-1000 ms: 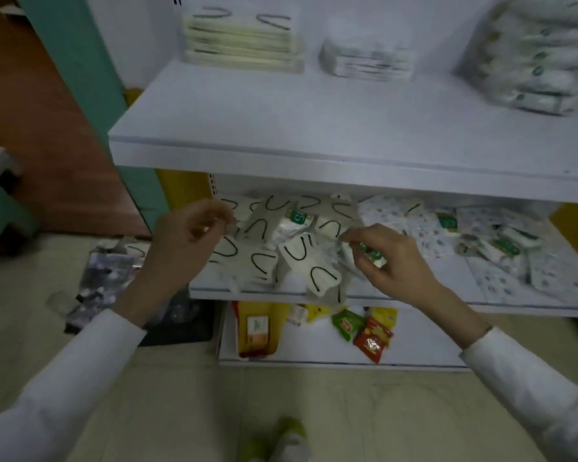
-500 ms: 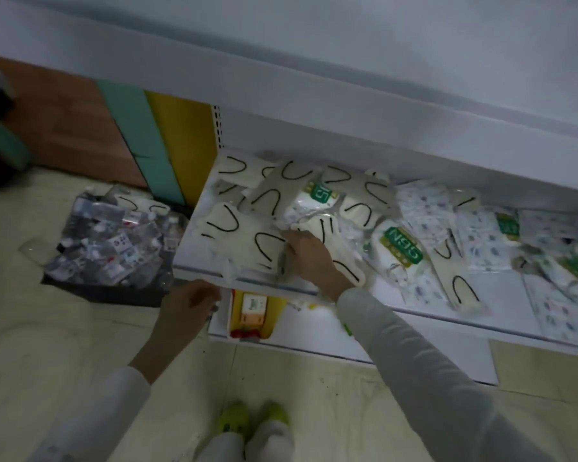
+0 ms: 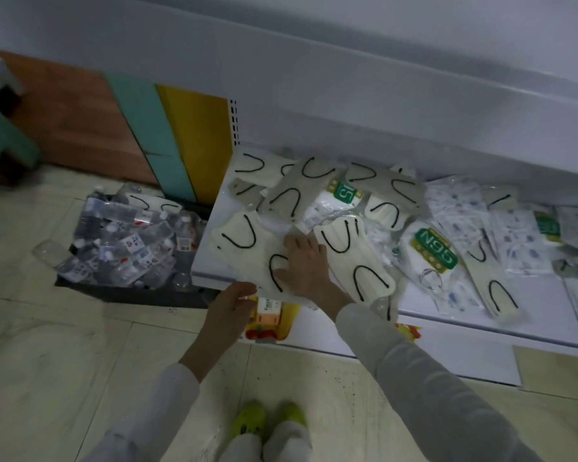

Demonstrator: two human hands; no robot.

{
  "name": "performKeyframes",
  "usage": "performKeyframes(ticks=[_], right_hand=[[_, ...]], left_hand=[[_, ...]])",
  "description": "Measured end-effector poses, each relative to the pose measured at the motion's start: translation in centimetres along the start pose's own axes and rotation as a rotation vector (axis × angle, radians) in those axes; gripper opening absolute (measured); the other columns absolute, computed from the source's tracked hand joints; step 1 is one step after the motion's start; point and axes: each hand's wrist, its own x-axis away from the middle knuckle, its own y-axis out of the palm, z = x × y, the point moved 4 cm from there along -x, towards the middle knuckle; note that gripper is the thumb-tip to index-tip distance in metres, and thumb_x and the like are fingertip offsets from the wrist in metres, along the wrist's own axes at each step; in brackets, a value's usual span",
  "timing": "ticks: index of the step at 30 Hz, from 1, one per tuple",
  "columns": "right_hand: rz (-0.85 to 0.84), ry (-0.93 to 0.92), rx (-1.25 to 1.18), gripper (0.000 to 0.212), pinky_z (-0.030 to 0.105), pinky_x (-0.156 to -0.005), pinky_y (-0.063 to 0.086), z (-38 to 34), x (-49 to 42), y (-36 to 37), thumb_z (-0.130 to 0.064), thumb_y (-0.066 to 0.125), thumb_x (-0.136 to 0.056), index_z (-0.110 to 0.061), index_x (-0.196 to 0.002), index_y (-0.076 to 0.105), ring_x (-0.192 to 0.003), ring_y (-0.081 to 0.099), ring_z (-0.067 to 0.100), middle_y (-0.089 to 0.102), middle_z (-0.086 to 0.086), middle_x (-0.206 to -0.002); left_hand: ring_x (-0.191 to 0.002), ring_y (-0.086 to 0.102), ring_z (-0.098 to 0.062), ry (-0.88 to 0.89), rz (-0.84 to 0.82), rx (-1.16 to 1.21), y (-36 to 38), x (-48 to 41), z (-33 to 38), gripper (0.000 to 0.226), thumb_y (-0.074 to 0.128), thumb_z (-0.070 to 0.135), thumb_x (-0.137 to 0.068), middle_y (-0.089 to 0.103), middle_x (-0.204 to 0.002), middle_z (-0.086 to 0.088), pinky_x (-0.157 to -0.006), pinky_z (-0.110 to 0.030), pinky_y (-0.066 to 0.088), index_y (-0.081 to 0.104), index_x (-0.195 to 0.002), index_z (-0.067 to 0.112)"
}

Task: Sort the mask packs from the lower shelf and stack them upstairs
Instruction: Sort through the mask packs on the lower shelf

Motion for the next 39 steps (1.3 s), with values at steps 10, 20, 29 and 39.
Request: performKeyframes(ticks=[10,20,29,39], right_hand=[[0.009,0.083,-0.552,0.03,0.028,-0.068,0.041,0.3,0.2,-1.9,-0.011,0.07,-0.077,-0.007,-0.097,0.048,-0.085,0.053,0.023,0.053,0.006,-0.09],[-0.172,0.223,-1.035,0.032,0.022,-0.079,0.055,2.6,5.8,-3.2,-0.027,0.076,-0.078,-0.009,-0.101,0.065,-0.086,0.066,0.016,0.069,0.009,-0.102],[-0.025,0.53,-0.025,0.058,0.042,-0.103,0.034,13.3,5.5,-2.7,-0.032,0.054,-0.091,-0.005,-0.137,0.031,-0.127,0.038,0.035,0.038,0.016,-0.14],[0.093,0.502,-0.247,0.025,0.04,-0.086,0.045,13.5,5.1,-3.2,-0.014,0.049,-0.089,-0.003,-0.111,0.05,-0.107,0.055,0.036,0.06,0.018,-0.11]], left_hand=[[-0.098,0.062,-0.025,0.026,0.034,0.18,0.2,0.3,0.8,0.022,0.056,0.002,-0.09,0.061,-0.11,-0.014,-0.068,-0.022,0.055,0.058,-0.111,0.009],[-0.105,0.062,-0.036,0.0,0.034,0.557,1.6,-0.4,3.3,0.022,0.057,-0.003,-0.088,0.068,-0.103,-0.01,-0.092,-0.051,0.049,0.063,-0.105,0.009],[-0.099,0.062,-0.029,-0.108,0.051,0.543,3.6,0.5,1.5,0.023,0.055,-0.003,-0.088,0.067,-0.101,-0.007,-0.083,-0.041,0.051,0.063,-0.1,0.015],[-0.099,0.062,-0.028,-0.099,0.054,0.556,4.3,0.9,0.7,0.031,0.051,-0.005,-0.09,0.065,-0.107,-0.009,-0.079,-0.038,0.052,0.059,-0.116,0.011]])
